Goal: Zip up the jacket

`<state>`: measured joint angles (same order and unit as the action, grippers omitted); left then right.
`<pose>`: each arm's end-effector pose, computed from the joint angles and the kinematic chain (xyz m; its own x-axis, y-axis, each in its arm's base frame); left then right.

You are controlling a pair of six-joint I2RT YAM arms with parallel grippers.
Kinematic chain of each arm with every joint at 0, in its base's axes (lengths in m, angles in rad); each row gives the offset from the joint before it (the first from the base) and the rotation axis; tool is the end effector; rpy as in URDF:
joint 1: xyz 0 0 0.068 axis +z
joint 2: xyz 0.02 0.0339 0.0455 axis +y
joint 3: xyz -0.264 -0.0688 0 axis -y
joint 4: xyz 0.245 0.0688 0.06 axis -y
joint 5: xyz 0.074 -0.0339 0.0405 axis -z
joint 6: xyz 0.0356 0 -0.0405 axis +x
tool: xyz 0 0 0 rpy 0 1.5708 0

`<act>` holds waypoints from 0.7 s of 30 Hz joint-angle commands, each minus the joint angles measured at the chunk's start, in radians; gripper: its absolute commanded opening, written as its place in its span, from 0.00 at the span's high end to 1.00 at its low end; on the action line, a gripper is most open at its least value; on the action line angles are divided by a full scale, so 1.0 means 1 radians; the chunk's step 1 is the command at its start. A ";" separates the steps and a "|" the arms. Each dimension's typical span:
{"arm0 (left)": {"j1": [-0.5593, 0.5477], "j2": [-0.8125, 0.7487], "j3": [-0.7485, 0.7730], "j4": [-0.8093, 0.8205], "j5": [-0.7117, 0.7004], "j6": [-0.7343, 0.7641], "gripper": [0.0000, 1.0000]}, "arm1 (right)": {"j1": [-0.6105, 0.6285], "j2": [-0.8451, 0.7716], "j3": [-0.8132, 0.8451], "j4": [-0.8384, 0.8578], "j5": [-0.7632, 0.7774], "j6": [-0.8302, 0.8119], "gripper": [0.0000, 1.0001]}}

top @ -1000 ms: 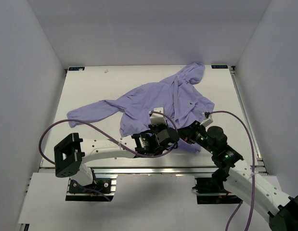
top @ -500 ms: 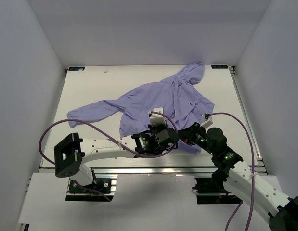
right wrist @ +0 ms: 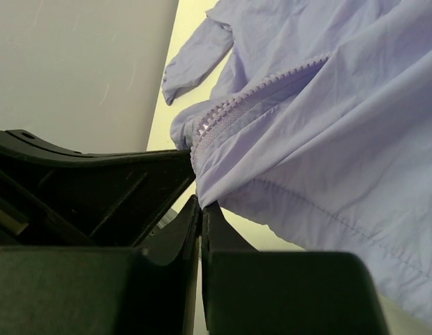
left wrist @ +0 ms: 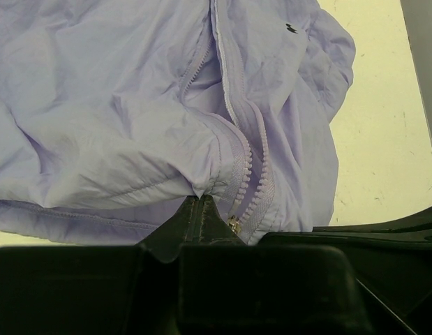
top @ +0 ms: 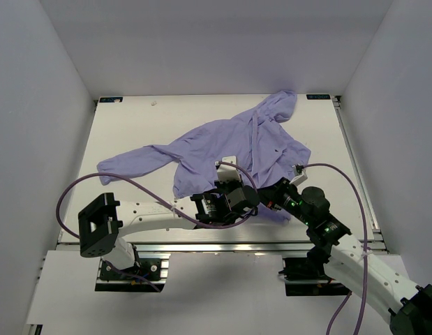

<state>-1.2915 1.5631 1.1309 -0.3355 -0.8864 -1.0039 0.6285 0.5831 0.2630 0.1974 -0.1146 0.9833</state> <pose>0.1189 -0.3144 0.2623 -0.4858 -0.2406 -0.8403 0.0823 0.9445 -0.3180 0.1267 0.0971 0.2253 -0.6174 0.5734 -0.5385 -0.2922 0.4683 0.8338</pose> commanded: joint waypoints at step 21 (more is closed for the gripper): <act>-0.005 -0.080 -0.013 0.009 -0.002 -0.030 1.00 | 0.000 -0.020 -0.027 0.066 -0.003 -0.006 1.00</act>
<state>-1.2915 1.5352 1.1252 -0.3325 -0.8776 -1.0195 0.6285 0.5797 0.2417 0.2131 -0.1154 0.9840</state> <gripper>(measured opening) 0.023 0.022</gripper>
